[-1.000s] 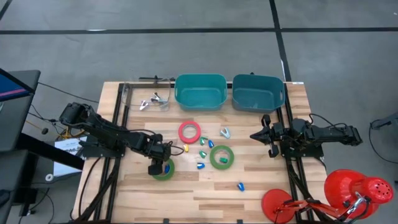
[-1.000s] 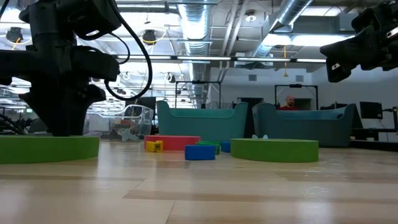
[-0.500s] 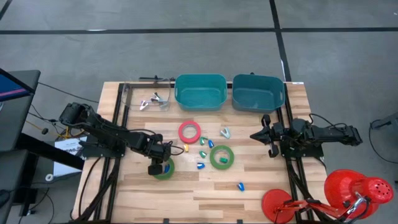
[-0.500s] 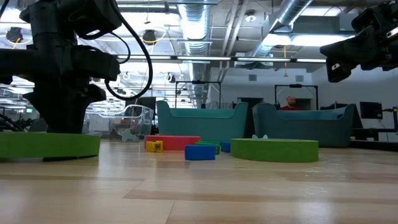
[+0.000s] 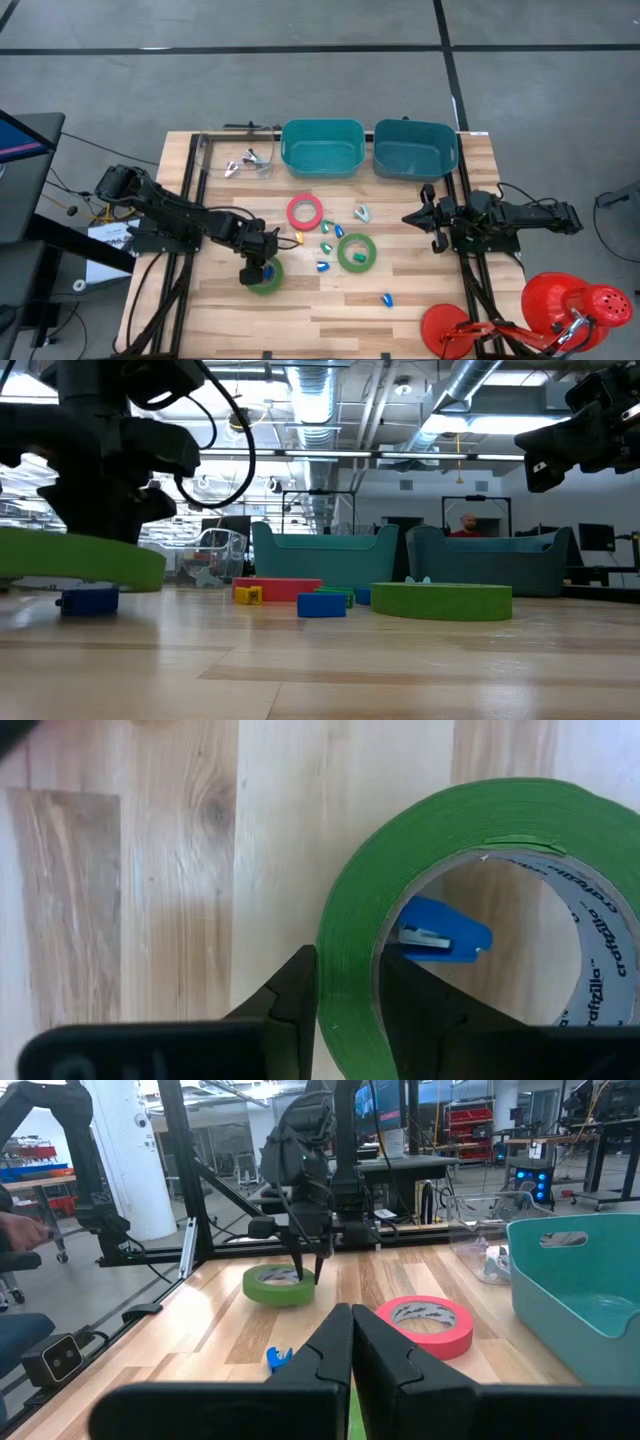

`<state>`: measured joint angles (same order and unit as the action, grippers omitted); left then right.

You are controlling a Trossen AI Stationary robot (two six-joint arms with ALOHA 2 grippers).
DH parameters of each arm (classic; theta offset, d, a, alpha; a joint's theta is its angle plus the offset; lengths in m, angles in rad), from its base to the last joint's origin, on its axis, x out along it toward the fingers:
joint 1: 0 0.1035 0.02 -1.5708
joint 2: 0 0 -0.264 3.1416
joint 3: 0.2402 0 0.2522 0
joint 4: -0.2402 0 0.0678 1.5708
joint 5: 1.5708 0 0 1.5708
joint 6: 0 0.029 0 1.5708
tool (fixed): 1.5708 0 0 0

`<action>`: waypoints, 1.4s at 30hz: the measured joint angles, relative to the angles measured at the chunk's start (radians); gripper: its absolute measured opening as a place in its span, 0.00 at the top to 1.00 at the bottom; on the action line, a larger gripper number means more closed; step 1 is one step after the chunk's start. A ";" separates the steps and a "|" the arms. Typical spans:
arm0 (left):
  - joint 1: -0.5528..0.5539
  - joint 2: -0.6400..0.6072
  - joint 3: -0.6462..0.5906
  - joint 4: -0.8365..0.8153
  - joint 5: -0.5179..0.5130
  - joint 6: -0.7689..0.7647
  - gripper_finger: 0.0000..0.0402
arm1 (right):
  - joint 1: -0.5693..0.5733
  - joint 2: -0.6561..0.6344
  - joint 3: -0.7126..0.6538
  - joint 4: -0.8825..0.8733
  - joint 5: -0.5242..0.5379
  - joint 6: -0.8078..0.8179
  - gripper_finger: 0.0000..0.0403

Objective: Pick and place Stapler, Stapler remover, tape
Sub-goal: Put the green tape into the blue bin

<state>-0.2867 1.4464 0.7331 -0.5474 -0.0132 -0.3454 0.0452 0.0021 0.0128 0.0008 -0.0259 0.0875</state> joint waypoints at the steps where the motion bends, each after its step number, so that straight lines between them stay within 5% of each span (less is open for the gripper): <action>1: 0.000 0.000 0.004 0.000 0.000 0.000 0.80 | 0.000 0.000 0.000 0.000 0.000 0.000 1.00; 28: 0.089 -0.358 0.100 0.080 -0.024 0.057 0.81 | 0.000 0.000 0.000 0.000 0.000 0.000 1.00; 42: 0.138 -0.375 0.258 0.091 -0.031 0.165 0.81 | 0.000 0.000 0.000 0.000 0.000 0.000 1.00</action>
<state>-0.1486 1.0714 0.9910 -0.4568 -0.0442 -0.1803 0.0456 0.0019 0.0131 0.0008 -0.0257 0.0875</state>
